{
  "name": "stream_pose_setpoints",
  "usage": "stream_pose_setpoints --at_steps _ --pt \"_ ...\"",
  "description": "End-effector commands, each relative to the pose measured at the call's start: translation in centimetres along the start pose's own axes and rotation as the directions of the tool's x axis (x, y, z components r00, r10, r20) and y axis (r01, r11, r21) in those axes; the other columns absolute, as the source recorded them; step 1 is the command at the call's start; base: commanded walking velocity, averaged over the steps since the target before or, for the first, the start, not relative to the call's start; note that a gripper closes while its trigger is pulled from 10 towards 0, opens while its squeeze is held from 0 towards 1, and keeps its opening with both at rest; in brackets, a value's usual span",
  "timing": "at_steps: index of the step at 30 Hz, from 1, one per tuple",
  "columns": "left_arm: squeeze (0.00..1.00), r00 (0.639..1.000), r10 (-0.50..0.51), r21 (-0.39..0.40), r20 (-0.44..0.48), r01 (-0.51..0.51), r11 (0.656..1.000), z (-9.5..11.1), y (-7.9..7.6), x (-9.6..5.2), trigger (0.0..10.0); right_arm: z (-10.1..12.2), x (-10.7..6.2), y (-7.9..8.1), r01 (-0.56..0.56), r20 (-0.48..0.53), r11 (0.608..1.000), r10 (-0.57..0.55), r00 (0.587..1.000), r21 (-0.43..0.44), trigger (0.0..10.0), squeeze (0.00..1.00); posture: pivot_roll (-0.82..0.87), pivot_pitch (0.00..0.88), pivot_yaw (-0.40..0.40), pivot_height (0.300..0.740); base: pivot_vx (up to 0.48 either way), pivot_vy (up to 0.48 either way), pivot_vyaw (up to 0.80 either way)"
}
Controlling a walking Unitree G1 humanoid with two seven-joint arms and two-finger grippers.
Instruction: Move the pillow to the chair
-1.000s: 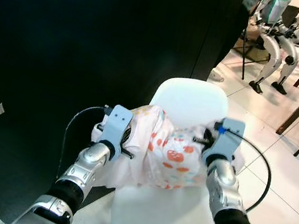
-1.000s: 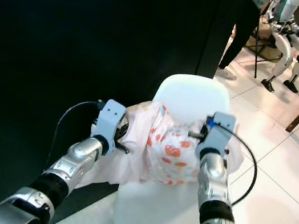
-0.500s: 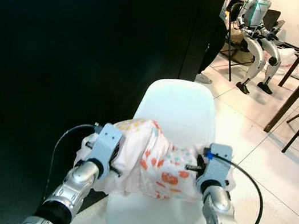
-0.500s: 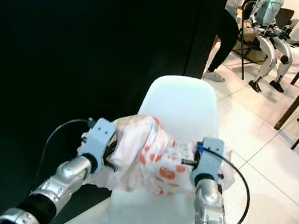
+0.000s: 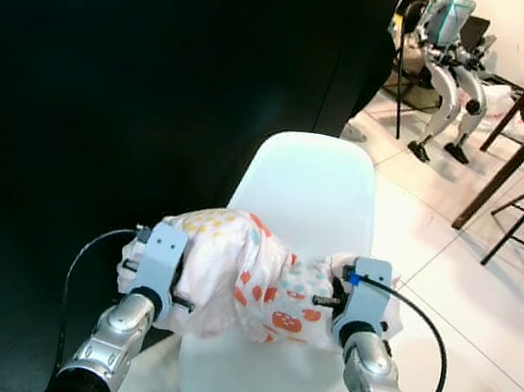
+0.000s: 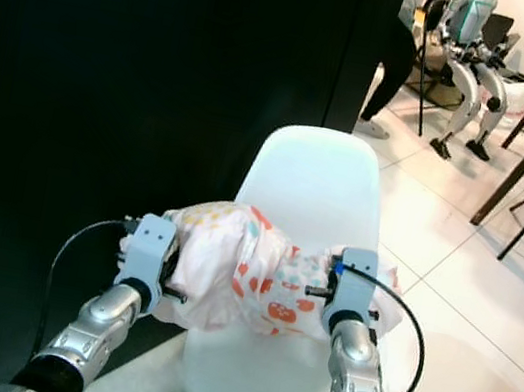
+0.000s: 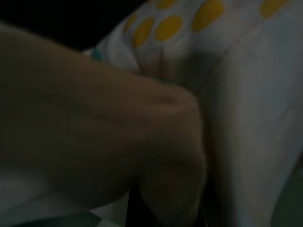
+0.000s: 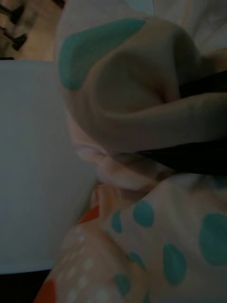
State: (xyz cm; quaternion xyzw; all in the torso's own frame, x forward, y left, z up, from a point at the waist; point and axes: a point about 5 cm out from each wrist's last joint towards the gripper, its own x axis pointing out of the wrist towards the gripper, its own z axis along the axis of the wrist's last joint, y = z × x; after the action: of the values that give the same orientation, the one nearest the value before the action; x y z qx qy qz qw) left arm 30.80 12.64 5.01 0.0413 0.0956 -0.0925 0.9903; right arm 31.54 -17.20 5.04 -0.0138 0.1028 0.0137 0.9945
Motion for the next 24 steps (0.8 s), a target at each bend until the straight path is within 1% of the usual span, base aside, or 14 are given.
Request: stream_pose_setpoints --at_steps 1,3,5,6,8,12,13,19,20,22,24 --pt "0.00 1.000 -0.021 0.009 -0.006 0.021 1.000 -0.6 -0.4 -0.7 10.0 -1.0 -0.5 1.0 -0.032 -0.046 0.999 0.032 0.998 -0.006 10.0 0.00 -0.01 0.269 -0.048 0.740 0.000 0.000 0.00" --pt "0.00 1.000 -0.021 0.009 -0.006 0.021 1.000 -0.6 -0.4 -0.7 10.0 -1.0 -0.5 1.0 -0.032 -0.046 0.999 0.032 0.998 -0.006 10.0 0.00 -0.01 0.269 -0.048 0.740 0.000 0.000 0.00" --pt "0.00 0.998 -0.052 0.029 0.031 0.051 0.998 0.1 -0.5 -1.1 10.0 -0.5 -0.8 0.9 -0.013 -0.018 1.000 0.014 1.000 0.011 10.0 0.00 -0.02 0.311 -0.031 0.740 0.000 0.000 0.00" --pt "0.00 0.998 -0.052 0.029 0.031 0.051 0.998 0.1 -0.5 -1.1 10.0 -0.5 -0.8 0.9 -0.013 -0.018 1.000 0.014 1.000 0.011 10.0 0.00 -0.02 0.311 -0.031 0.740 0.000 0.000 0.00" --pt "0.00 0.995 -0.077 0.048 0.064 0.074 0.996 1.3 -0.3 -0.9 10.0 0.1 -0.8 0.7 0.006 0.009 0.999 -0.006 1.000 0.032 10.0 0.00 -0.02 0.328 -0.013 0.740 0.000 0.000 0.00" --pt "0.00 0.994 -0.078 0.053 0.077 0.074 0.996 1.9 -0.1 -0.5 10.0 0.3 -0.8 0.6 0.013 0.015 0.999 -0.014 1.000 0.032 10.0 0.00 -0.02 0.336 0.000 0.740 0.000 0.000 0.00" --pt "0.00 0.994 -0.071 0.033 0.081 0.069 0.997 2.2 -0.1 -0.2 10.0 0.5 -0.8 0.5 0.022 0.019 0.999 -0.022 1.000 0.034 10.0 0.00 -0.02 0.334 0.003 0.740 0.000 0.000 0.00" --pt "0.00 0.996 -0.053 0.026 0.065 0.052 0.998 2.2 -0.1 0.0 10.0 1.0 -0.7 0.4 0.026 0.030 0.999 -0.027 0.999 0.036 10.0 0.00 -0.03 0.329 0.008 0.740 0.000 0.000 0.00" --pt "0.00 0.997 -0.046 0.017 0.059 0.045 0.999 2.1 -0.1 -0.1 10.0 1.1 -0.8 0.4 0.026 0.031 0.999 -0.027 0.999 0.036 10.0 0.00 -0.03 0.329 0.008 0.740 0.000 0.000 0.00" --pt "0.00 0.999 -0.027 -0.032 0.045 0.029 0.999 2.0 -0.2 -0.2 10.0 1.3 -0.9 0.4 0.025 0.036 0.999 -0.027 0.999 0.036 10.0 0.00 -0.04 0.321 0.005 0.740 0.000 0.000 0.00" --pt "0.00 0.999 -0.018 -0.056 0.039 0.020 0.998 1.9 -0.3 -0.2 10.0 1.4 -1.0 0.5 0.022 0.036 0.999 -0.023 0.999 0.032 10.0 0.00 -0.05 0.321 0.003 0.740 0.000 -0.298 0.00"
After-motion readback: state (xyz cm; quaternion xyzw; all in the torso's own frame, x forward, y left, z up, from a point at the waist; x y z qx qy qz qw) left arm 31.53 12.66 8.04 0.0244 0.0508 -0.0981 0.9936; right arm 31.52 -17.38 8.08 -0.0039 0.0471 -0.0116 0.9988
